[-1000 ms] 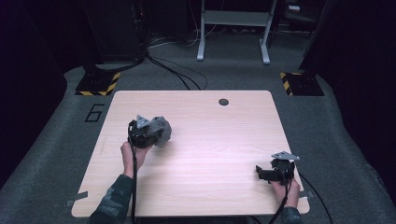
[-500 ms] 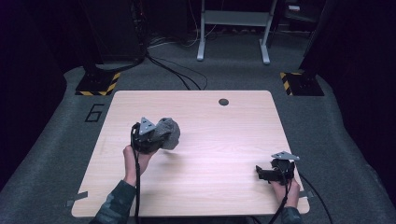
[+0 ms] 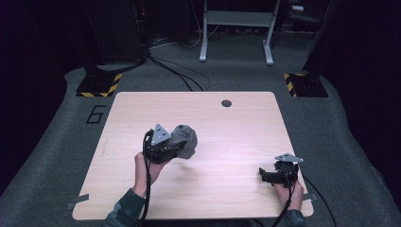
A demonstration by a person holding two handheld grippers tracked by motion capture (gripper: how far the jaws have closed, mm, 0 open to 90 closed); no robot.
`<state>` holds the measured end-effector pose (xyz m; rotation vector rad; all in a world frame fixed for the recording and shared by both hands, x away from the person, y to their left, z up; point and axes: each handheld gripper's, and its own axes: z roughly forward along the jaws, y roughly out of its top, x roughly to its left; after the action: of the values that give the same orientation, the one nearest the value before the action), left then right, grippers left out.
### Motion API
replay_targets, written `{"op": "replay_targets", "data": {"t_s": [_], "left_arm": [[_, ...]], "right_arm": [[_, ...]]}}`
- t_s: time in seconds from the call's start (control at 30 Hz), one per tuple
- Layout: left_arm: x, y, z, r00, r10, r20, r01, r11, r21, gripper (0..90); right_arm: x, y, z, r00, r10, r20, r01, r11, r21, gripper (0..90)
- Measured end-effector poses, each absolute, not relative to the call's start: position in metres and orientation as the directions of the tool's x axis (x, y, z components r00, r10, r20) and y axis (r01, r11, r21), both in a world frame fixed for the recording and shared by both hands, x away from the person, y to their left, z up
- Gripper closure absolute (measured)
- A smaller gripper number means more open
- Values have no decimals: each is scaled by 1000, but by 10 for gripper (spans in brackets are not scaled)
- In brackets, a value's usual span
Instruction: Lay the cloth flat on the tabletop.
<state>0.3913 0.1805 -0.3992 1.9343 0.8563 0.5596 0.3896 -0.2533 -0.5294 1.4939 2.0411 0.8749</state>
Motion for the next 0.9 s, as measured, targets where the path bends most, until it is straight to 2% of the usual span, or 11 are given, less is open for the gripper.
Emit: {"op": "replay_targets", "data": {"t_s": [0.3,0.63,0.7,0.77,0.8,0.83,0.9], "left_arm": [[385,162,-410,686,727,7,358,-347,867,571],[390,138,-457,704,708,-56,451,-384,806,535],[393,135,-466,701,710,-71,480,-395,784,477],[393,134,-469,701,709,-80,488,-395,778,378],[392,134,-471,709,701,-77,483,-402,778,282],[391,134,-471,714,695,-85,482,-400,780,229],[387,136,-468,723,686,-85,469,-397,789,165]], "right_arm": [[390,-253,-529,-303,953,3,660,207,722,21],[389,-253,-529,-296,955,3,661,203,723,32],[389,-254,-529,-300,954,1,658,206,724,32],[389,-254,-529,-305,952,-3,655,212,726,35],[389,-254,-529,-305,952,-2,655,212,726,42],[388,-254,-529,-301,953,-1,656,208,725,53],[387,-254,-529,-293,956,5,652,196,733,76]]}}
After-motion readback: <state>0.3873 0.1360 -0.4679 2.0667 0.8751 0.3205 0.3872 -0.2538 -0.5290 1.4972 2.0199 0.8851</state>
